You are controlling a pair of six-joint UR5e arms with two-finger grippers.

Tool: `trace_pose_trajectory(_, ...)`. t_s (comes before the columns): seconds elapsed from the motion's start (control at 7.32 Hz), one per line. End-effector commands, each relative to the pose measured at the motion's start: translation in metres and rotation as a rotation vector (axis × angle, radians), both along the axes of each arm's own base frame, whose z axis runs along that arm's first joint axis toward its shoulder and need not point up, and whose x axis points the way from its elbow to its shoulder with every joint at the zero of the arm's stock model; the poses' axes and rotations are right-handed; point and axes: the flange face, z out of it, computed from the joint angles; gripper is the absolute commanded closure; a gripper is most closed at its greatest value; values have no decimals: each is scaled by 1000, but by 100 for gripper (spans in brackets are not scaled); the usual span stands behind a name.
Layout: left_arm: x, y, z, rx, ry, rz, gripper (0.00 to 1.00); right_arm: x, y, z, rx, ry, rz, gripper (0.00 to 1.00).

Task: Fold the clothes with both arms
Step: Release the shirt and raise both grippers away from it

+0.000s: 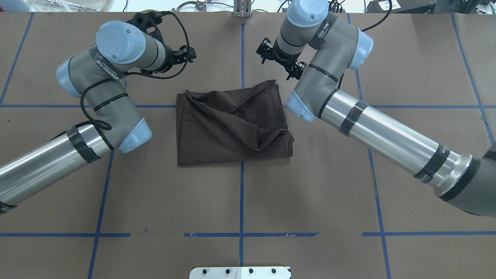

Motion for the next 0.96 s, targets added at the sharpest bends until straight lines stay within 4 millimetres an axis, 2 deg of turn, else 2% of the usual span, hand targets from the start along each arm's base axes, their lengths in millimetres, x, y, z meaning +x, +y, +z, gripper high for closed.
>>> trace_pose_trajectory(0.0, -47, -13, 22, 5, -18, 34, 0, 15, 24, -17, 37, -49, -48, 0)
trace_pose_trajectory(0.14, -48, -9, 29, 12, -16, 31, 0, 19, 29, -27, 42, -54, -51, 0)
trace_pose_trajectory(0.27, -33, -1, 32, 6, -13, 39, 0, 21, 29, -30, 46, -57, -49, 0)
trace_pose_trajectory(0.41, -1, 19, 29, 13, -10, 54, 1, 23, 29, -29, 46, -57, -46, 0)
trace_pose_trajectory(0.55, 32, 42, 22, 7, 1, 61, 7, 26, 26, -29, 47, -56, -42, 0)
trace_pose_trajectory(0.68, 48, 51, 9, -8, 30, 61, 16, 27, 26, -27, 44, -54, -40, 0)
trace_pose_trajectory(0.82, 52, 53, 9, -10, 31, 64, 29, 28, 25, -24, 42, -52, -39, 0)
